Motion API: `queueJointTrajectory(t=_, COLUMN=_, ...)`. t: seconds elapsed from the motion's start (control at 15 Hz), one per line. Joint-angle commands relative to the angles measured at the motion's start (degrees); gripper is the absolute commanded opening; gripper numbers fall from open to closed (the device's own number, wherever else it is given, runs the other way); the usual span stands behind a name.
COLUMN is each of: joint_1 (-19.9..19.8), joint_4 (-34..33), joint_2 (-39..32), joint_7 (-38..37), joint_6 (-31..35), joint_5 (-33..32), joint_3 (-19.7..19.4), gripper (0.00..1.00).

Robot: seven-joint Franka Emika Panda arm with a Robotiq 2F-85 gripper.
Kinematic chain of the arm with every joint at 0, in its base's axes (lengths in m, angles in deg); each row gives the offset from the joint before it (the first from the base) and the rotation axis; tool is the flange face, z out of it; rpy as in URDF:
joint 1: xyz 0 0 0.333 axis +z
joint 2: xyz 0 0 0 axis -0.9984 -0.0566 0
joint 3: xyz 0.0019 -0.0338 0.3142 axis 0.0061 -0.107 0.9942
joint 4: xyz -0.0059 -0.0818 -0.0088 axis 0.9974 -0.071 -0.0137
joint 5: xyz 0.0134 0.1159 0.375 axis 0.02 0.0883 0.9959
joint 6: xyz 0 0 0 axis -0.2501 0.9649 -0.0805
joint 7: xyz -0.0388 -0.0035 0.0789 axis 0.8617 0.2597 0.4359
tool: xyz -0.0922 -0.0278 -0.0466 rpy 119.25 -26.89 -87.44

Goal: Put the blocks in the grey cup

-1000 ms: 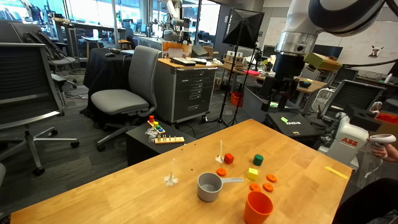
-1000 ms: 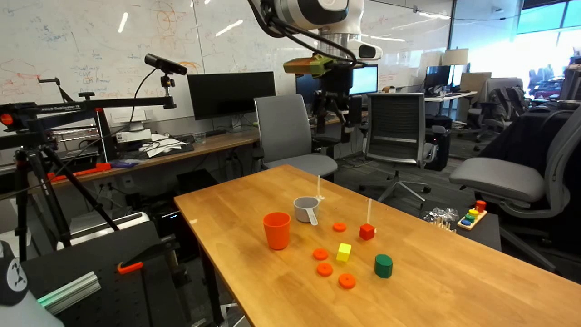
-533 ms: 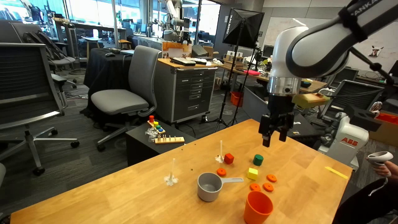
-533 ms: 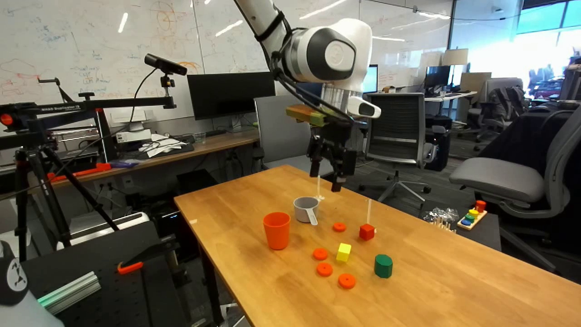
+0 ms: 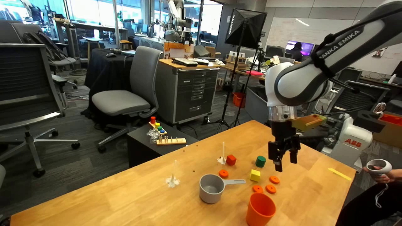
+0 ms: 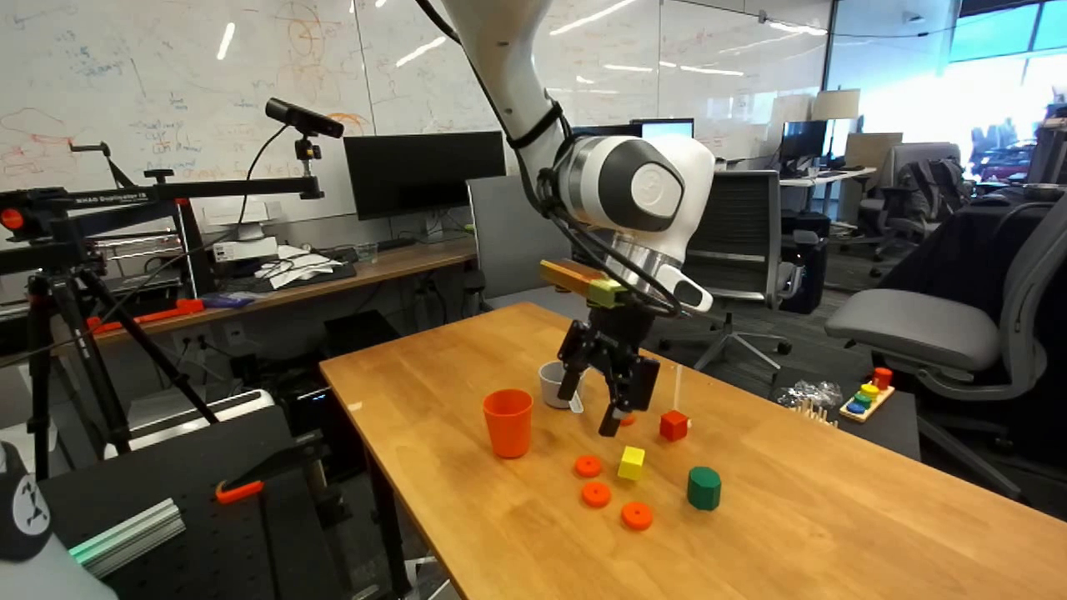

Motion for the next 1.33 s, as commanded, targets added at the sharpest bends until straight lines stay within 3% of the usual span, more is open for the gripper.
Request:
queueJointTrajectory(t=0.0, joint_1=2.03, joint_4=-8.27, joint_2=-5.01, joint_7=-0.26, joint_6=-9.54, joint_5=-5.32, joint_3=-1.61, gripper=1.0)
queueJointTrajectory(t=0.13, joint_1=1.83, joint_4=-8.75, joint_2=-5.6, joint_7=-5.04, joint_6=-0.96, joint_5=-3.2, joint_3=-1.47, gripper=1.0)
queueJointTrajectory(t=0.2, joint_1=1.04, joint_4=-5.85, joint_2=-4.06, joint_7=-2.0, joint_6=-3.35, joint_5=-3.61, joint_3=-0.91, gripper=1.0)
queueJointTrajectory(t=0.47, joint_1=1.32, joint_4=-7.61, joint_2=-5.18, joint_7=-3.93, joint_6=-0.98, joint_5=-3.48, joint_3=-1.05, gripper=1.0)
queueJointTrajectory(t=0.6, joint_1=-0.28, joint_4=-5.34, joint_2=-4.37, joint_7=-3.83, joint_6=9.07, joint_5=-0.77, joint_3=-0.11, gripper=1.0)
queueJointTrajectory(t=1.0, joint_1=-1.72, joint_4=-2.72, joint_2=-6.42, joint_7=-5.86, joint_6=28.57, joint_5=9.45, joint_3=1.66, gripper=1.0)
queueJointTrajectory(t=1.27, joint_1=-2.24, joint_4=0.28, joint_2=-7.2, joint_7=-8.14, joint_6=37.76, joint_5=15.17, joint_3=2.73, gripper=1.0)
